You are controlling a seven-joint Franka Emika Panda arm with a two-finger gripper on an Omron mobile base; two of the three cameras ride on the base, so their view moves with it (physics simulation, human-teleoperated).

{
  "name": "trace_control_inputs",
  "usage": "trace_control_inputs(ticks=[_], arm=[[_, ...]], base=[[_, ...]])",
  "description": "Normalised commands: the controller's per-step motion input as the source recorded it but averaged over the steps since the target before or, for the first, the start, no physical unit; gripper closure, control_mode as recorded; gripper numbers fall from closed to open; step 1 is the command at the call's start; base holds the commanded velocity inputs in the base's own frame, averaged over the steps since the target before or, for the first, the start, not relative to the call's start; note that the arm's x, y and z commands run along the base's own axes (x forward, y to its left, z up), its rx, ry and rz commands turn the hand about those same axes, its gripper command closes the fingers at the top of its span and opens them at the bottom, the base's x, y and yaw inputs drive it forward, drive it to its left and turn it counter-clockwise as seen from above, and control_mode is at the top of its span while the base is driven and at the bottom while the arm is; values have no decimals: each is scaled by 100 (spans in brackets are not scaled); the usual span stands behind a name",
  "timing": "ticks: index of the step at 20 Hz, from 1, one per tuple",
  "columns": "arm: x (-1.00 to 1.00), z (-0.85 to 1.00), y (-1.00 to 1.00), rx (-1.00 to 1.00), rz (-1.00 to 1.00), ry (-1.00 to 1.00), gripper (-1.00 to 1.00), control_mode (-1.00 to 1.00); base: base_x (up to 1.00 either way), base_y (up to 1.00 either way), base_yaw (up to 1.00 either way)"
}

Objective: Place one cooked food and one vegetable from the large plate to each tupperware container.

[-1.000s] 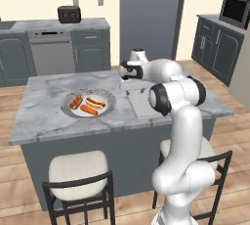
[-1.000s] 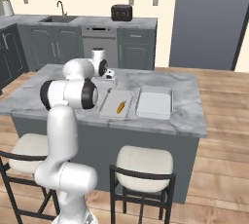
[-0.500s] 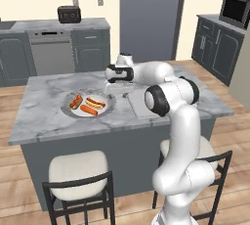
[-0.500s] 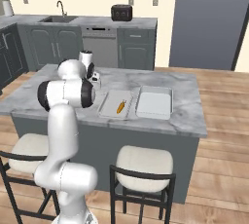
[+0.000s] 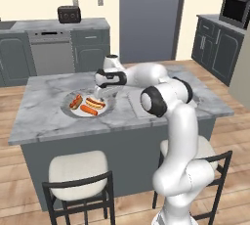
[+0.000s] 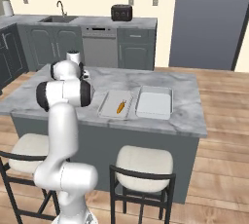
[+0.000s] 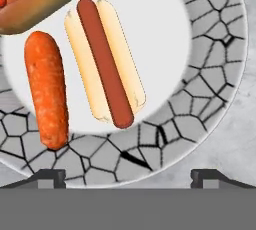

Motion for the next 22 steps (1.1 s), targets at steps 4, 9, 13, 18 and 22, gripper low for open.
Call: trace_control_inputs(ticks=[4, 9, 13, 18, 22], arm=[[24, -2, 8, -4, 12, -1, -100, -100], [26, -4, 18, -11, 9, 0, -100, -100], [20, -9, 40, -4, 14, 1, -100, -100], [24, -19, 13, -7, 10, 3, -100, -100], [13, -39, 1, -6, 11, 4, -100, -100]], base=[[0, 0, 0], [0, 0, 0], [0, 0, 0], [0, 0, 0], [0, 0, 0]])
